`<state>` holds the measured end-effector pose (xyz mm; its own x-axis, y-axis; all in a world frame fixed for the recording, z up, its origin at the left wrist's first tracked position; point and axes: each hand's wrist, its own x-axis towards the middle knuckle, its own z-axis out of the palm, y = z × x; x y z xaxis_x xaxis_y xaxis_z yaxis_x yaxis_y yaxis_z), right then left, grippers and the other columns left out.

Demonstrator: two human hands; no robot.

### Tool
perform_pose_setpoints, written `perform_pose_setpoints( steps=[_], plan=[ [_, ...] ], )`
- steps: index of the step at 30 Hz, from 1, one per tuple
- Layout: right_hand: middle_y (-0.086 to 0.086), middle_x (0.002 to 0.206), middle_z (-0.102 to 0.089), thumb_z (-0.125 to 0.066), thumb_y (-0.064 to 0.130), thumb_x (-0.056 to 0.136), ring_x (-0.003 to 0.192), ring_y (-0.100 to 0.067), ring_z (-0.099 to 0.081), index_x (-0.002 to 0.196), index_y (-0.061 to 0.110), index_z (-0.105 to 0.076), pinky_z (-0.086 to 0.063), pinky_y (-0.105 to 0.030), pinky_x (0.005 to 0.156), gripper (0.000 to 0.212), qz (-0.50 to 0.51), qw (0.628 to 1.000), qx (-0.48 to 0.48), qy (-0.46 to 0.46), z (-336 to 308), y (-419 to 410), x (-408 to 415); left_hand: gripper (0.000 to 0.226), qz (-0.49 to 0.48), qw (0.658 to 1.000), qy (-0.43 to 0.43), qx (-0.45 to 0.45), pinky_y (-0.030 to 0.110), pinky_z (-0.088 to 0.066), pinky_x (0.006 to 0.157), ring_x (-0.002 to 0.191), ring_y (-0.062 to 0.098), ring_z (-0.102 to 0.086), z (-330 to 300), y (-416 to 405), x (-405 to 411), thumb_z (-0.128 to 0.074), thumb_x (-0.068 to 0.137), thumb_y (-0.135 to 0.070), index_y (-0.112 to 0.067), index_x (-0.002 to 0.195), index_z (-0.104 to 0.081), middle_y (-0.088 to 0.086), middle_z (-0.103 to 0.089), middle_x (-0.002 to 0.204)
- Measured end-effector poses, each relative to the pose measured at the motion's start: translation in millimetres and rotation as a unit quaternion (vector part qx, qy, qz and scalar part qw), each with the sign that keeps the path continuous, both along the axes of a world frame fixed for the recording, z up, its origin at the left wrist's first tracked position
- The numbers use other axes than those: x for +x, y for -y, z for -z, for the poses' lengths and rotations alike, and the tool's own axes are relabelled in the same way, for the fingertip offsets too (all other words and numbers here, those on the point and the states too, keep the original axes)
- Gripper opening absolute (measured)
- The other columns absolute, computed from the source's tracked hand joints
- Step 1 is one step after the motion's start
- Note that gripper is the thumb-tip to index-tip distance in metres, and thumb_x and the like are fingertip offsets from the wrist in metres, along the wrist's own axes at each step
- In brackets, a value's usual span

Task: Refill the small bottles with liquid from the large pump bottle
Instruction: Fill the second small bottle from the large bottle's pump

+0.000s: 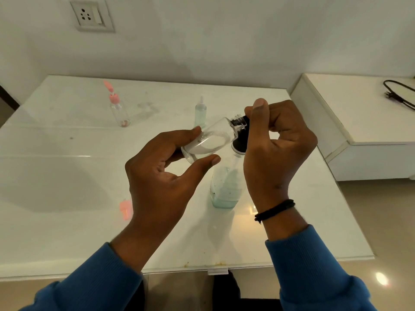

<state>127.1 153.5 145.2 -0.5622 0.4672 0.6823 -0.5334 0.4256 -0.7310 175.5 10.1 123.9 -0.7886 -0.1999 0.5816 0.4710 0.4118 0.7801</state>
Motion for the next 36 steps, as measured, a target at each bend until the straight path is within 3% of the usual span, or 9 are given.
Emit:
perform_pose_setpoints(
  steps=[11,17,19,25,30,36],
  plan=[
    [-0.016,0.064,-0.061,-0.064,0.003,0.097,0.061,-0.023,-0.055,0.066,-0.006,-0.063,-0.043,-0.02,0.059,0.032,-0.003,1.0,0.0,-0.006,-0.9,-0.5,-0.2,0.046,0.002,1.0,0.006,0.003,0.016,-0.056,0.087,0.108,0.007,-0.068,0.8,0.1,0.6,-0.086,0.08,-0.028,-0.014,0.12,-0.069,-0.01,-0.069,0.116],
    [-0.014,0.066,-0.062,-0.063,0.004,0.097,0.063,-0.019,-0.056,0.068,-0.003,-0.064,-0.046,-0.019,0.059,0.03,-0.008,1.0,-0.008,-0.005,2.1,-0.3,1.1,0.045,0.002,1.0,0.003,-0.005,0.015,-0.055,0.088,0.108,0.002,-0.067,1.9,-0.8,0.1,-0.087,0.081,-0.028,-0.016,0.12,-0.068,-0.014,-0.067,0.116],
    [-0.013,0.066,-0.062,-0.063,0.004,0.097,0.063,-0.016,-0.056,0.07,-0.003,-0.066,-0.045,-0.015,0.061,0.029,-0.014,1.0,-0.017,-0.002,1.8,1.2,0.4,0.046,0.0,1.0,0.005,-0.001,0.019,-0.058,0.087,0.109,0.009,-0.069,2.8,0.3,-0.5,-0.088,0.08,-0.025,-0.011,0.12,-0.07,-0.006,-0.07,0.117],
    [-0.018,0.064,-0.06,-0.063,0.003,0.096,0.061,-0.027,-0.056,0.066,-0.008,-0.063,-0.046,-0.029,0.057,0.033,-0.005,1.0,0.0,-0.011,-2.3,-1.1,-1.1,0.045,0.002,1.0,0.009,0.005,0.017,-0.057,0.087,0.109,0.007,-0.068,1.2,-0.1,-0.4,-0.088,0.08,-0.027,-0.017,0.119,-0.068,-0.01,-0.069,0.117],
    [-0.013,0.066,-0.061,-0.064,0.005,0.097,0.063,-0.02,-0.056,0.068,-0.003,-0.064,-0.045,-0.019,0.059,0.03,-0.016,1.0,0.005,0.006,2.2,-1.2,0.8,0.046,0.001,1.0,0.012,0.001,0.017,-0.057,0.087,0.11,0.007,-0.068,3.1,0.7,-0.8,-0.087,0.08,-0.028,-0.012,0.12,-0.07,-0.007,-0.069,0.118],
    [-0.015,0.067,-0.063,-0.062,0.006,0.097,0.063,-0.024,-0.057,0.068,-0.005,-0.065,-0.047,-0.027,0.059,0.031,-0.009,1.0,0.005,-0.011,0.9,-1.7,0.9,0.046,0.002,1.0,0.008,-0.002,0.019,-0.058,0.087,0.109,0.01,-0.069,2.2,-0.1,-0.3,-0.088,0.081,-0.026,-0.012,0.12,-0.07,-0.005,-0.07,0.117]
  ],
)
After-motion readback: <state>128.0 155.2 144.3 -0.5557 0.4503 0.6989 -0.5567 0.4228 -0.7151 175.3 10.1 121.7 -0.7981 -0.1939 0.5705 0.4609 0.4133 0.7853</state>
